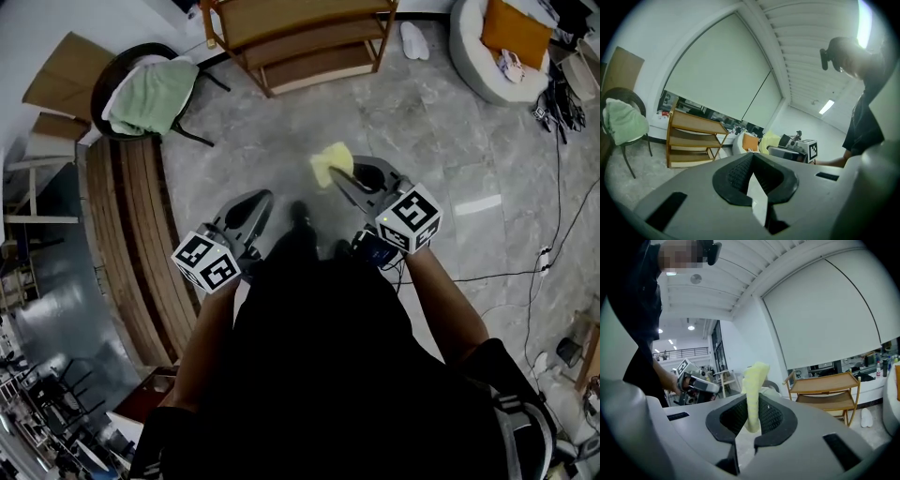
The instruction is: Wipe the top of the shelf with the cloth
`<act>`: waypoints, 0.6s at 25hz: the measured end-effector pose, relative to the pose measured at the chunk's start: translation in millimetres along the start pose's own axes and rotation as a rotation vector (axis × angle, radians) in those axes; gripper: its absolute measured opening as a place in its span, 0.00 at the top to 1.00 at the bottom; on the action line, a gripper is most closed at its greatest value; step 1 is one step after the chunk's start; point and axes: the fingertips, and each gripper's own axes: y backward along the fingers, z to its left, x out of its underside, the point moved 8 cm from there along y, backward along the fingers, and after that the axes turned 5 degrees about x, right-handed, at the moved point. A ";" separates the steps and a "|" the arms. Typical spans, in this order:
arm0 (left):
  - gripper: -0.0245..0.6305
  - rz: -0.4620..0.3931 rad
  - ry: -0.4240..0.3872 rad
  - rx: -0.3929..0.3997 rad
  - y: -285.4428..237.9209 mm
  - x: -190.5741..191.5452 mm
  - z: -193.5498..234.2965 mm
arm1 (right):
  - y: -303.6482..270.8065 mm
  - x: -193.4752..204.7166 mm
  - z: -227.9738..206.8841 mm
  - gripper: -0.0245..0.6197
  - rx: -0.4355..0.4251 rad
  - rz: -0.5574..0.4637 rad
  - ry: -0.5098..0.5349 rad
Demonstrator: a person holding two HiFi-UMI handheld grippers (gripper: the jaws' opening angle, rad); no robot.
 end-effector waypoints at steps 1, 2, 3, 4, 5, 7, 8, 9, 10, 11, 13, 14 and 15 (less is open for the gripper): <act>0.95 -0.003 0.007 0.009 -3.3 1.0 7.1 | -5.0 1.7 -2.8 0.89 0.009 0.006 0.000; 0.95 -0.007 0.011 0.020 -6.5 1.3 13.6 | -9.5 3.6 -4.6 0.89 0.018 0.013 -0.002; 0.95 -0.010 0.013 0.031 -9.6 0.5 19.8 | -13.5 5.1 -5.4 0.89 0.028 0.022 -0.006; 0.95 -0.013 0.015 0.044 -12.7 -2.1 26.1 | -17.5 5.5 -5.8 0.89 0.039 0.030 -0.009; 0.95 -0.016 0.016 0.056 -16.0 -6.4 33.2 | -22.5 4.5 -6.4 0.89 0.049 0.039 -0.008; 0.95 -0.022 0.022 0.085 -21.3 -18.9 50.8 | -39.4 -1.7 -9.4 0.89 0.067 0.056 -0.001; 0.95 -0.024 0.030 0.102 -22.3 -25.5 60.8 | -50.9 -6.0 -10.8 0.89 0.075 0.061 0.003; 0.95 -0.026 0.041 0.120 -22.0 -31.5 70.8 | -63.5 -10.9 -11.6 0.89 0.083 0.064 0.006; 0.95 -0.027 0.048 0.137 -20.9 -37.1 80.8 | -76.2 -16.4 -11.9 0.89 0.090 0.064 0.007; 0.95 -0.028 0.052 0.150 -19.4 -42.4 90.7 | -88.6 -22.2 -11.8 0.89 0.096 0.062 0.010; 0.95 -0.031 0.058 0.167 -17.3 -52.5 110.8 | -110.9 -33.7 -12.8 0.89 0.106 0.059 0.015; 0.95 -0.037 0.063 0.175 -17.4 -57.8 120.7 | -120.1 -38.9 -14.8 0.89 0.112 0.060 0.016; 0.95 -0.046 0.069 0.184 -18.4 -63.4 130.4 | -128.0 -43.5 -18.0 0.89 0.120 0.062 0.015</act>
